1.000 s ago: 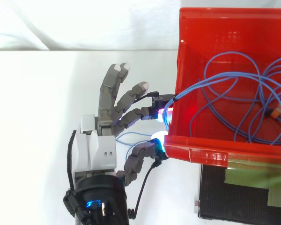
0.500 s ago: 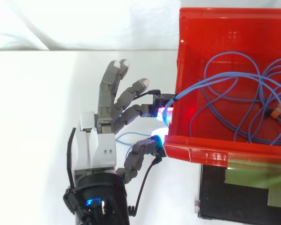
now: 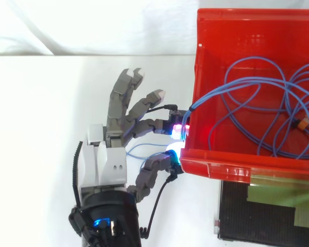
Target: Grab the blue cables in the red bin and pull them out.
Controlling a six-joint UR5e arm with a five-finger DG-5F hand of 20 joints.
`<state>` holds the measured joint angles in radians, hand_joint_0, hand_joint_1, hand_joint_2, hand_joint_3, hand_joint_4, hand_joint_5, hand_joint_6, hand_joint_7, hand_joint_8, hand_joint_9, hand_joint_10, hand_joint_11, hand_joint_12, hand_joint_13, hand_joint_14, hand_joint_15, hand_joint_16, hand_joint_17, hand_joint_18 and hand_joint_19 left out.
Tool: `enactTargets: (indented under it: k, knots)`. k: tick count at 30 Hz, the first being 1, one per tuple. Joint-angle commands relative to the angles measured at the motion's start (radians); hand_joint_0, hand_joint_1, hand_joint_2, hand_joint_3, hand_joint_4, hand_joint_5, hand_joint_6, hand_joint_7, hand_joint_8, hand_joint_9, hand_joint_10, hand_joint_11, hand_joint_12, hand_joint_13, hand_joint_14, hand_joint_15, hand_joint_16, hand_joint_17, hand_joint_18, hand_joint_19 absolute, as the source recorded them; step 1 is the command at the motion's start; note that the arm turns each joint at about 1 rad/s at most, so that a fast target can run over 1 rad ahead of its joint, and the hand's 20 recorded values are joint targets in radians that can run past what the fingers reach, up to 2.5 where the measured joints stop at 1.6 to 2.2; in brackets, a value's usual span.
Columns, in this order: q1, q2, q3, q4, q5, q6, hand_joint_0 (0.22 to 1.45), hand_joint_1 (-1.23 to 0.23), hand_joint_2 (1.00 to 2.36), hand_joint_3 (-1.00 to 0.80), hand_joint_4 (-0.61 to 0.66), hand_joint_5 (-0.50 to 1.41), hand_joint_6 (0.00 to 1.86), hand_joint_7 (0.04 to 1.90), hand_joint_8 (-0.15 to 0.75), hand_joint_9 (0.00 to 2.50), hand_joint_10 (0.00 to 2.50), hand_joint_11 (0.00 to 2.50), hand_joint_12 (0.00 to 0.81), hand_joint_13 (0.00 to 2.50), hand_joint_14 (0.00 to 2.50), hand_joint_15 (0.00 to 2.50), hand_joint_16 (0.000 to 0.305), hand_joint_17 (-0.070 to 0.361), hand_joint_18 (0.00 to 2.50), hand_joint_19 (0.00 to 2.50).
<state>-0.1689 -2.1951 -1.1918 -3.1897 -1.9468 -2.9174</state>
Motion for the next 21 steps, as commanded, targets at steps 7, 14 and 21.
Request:
enactTargets:
  k: [7, 14, 21]
  knots:
    - [0.019, 0.000, -0.034, -0.006, 0.025, 0.054, 0.96, -0.86, 1.00, -1.00, 0.22, 0.80, 0.81, 0.39, 0.319, 0.82, 0.01, 0.38, 0.327, 0.41, 0.01, 0.35, 0.044, 0.098, 0.20, 0.37]
    - [0.052, 0.002, -0.034, -0.044, 0.045, 0.188, 0.96, -0.86, 1.00, -1.00, 0.22, 0.80, 0.81, 0.39, 0.316, 0.82, 0.01, 0.40, 0.328, 0.42, 0.01, 0.35, 0.044, 0.098, 0.20, 0.37]
    - [0.094, 0.002, -0.034, -0.050, 0.045, 0.413, 0.96, -0.86, 1.00, -1.00, 0.22, 0.80, 0.81, 0.38, 0.319, 0.82, 0.01, 0.40, 0.328, 0.42, 0.01, 0.35, 0.043, 0.098, 0.20, 0.37]
